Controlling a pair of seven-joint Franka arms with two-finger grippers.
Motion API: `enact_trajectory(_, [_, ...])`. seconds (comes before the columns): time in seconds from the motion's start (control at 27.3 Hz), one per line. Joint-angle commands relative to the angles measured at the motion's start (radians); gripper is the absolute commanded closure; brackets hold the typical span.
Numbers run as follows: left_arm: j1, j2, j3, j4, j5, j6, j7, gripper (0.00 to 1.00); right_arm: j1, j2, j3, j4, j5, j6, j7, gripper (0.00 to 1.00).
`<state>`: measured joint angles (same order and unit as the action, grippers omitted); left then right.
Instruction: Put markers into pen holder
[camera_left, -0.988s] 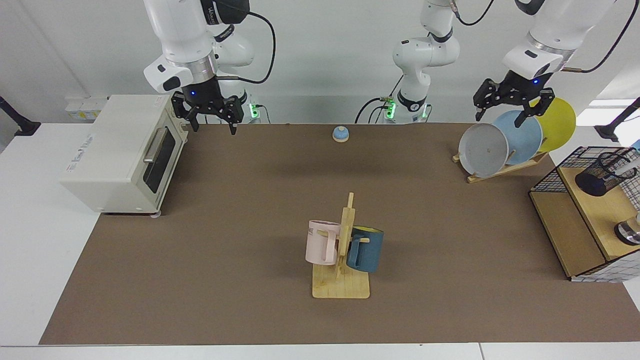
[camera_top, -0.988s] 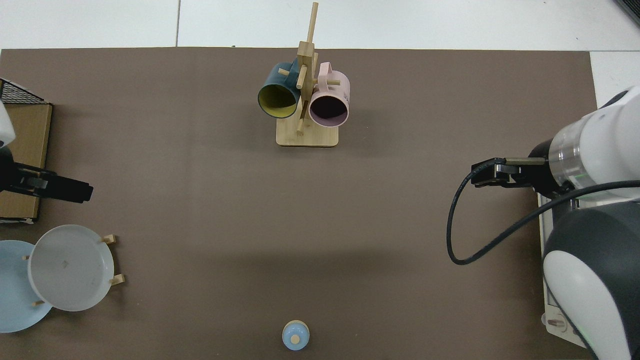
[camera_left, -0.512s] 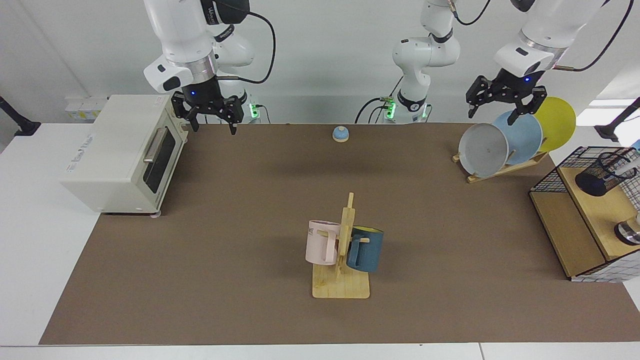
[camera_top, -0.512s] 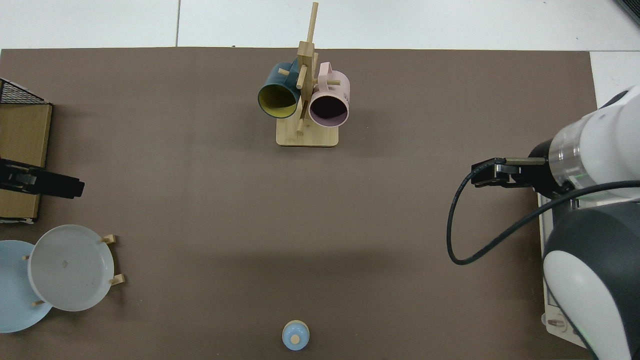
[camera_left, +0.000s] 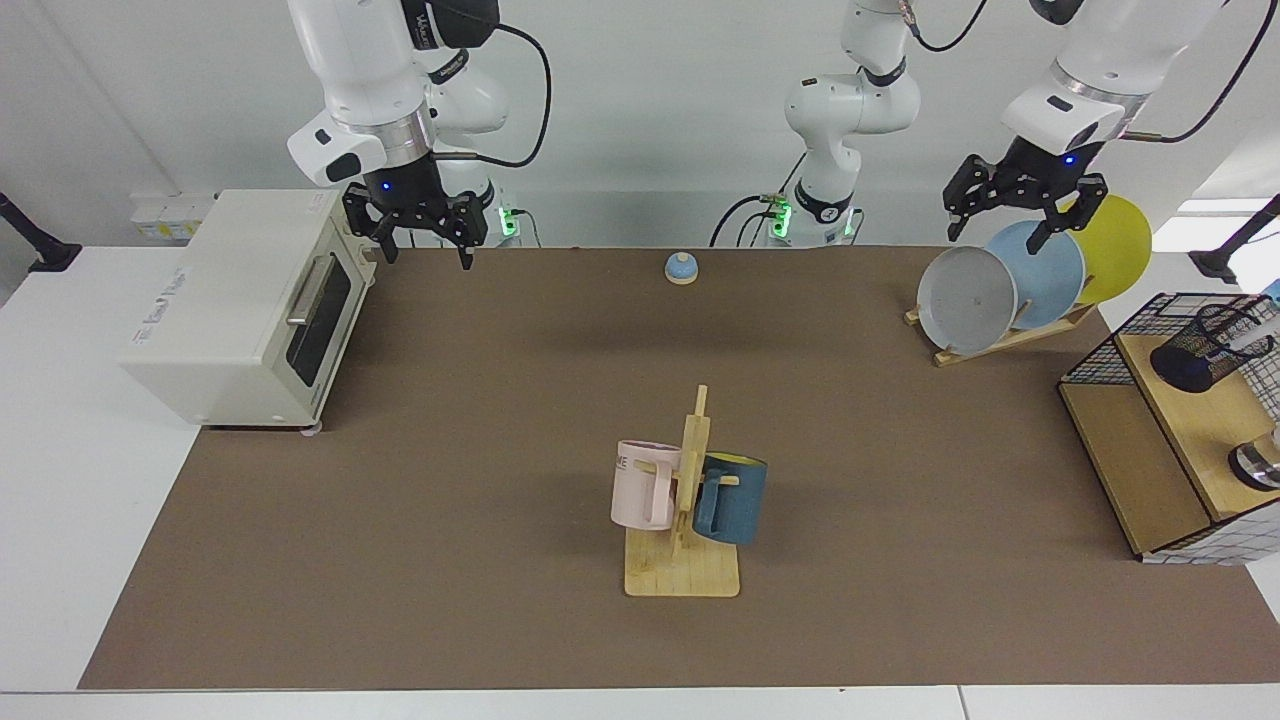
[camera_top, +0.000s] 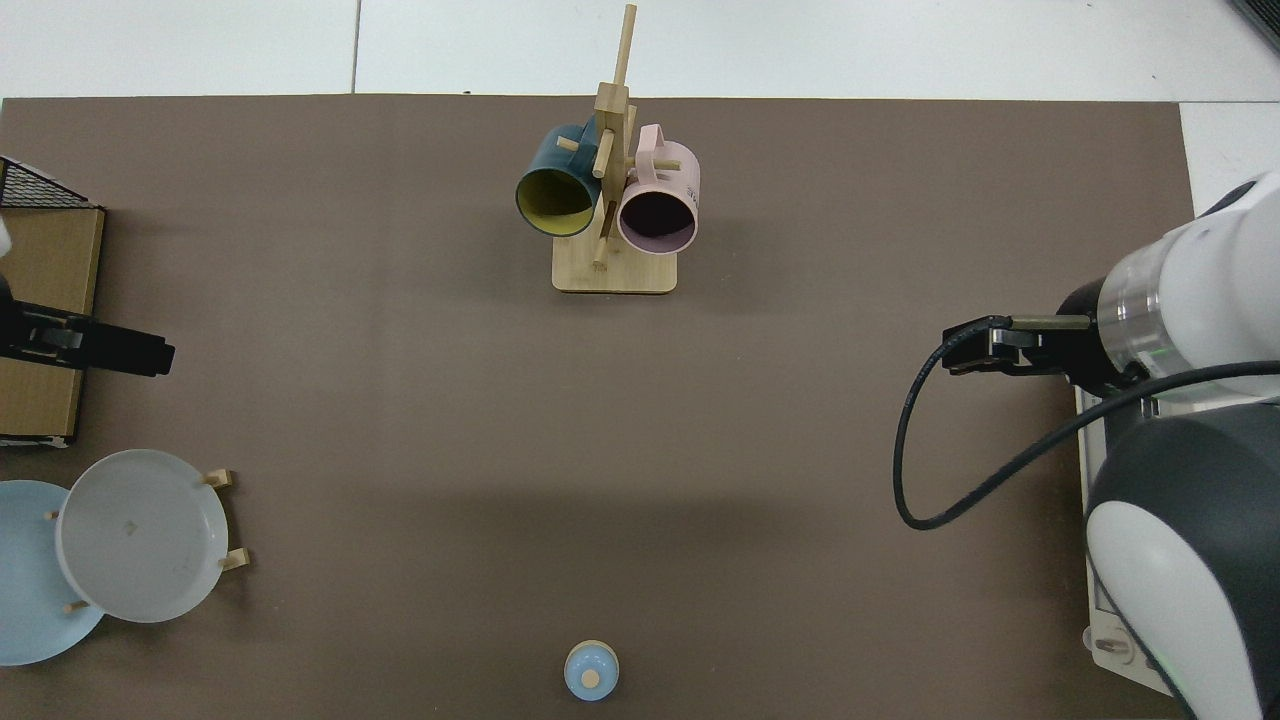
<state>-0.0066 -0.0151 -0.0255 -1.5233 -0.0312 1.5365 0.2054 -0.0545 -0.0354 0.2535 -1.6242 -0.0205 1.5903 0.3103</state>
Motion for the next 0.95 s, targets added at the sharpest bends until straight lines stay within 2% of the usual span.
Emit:
enact_trajectory(0.0, [-0.026,-0.005,0.019,-0.023,0.001,0.056,-0.011,0.00,-0.018,-0.015,0.012,-0.014,0.007,0.017,0.012,0.00])
enact_trajectory(0.91, [-0.024,-0.011,0.021,-0.046,0.001,0.059,-0.003,0.00,-0.018,-0.015,0.012,-0.016,0.007,0.017,0.012,0.00])
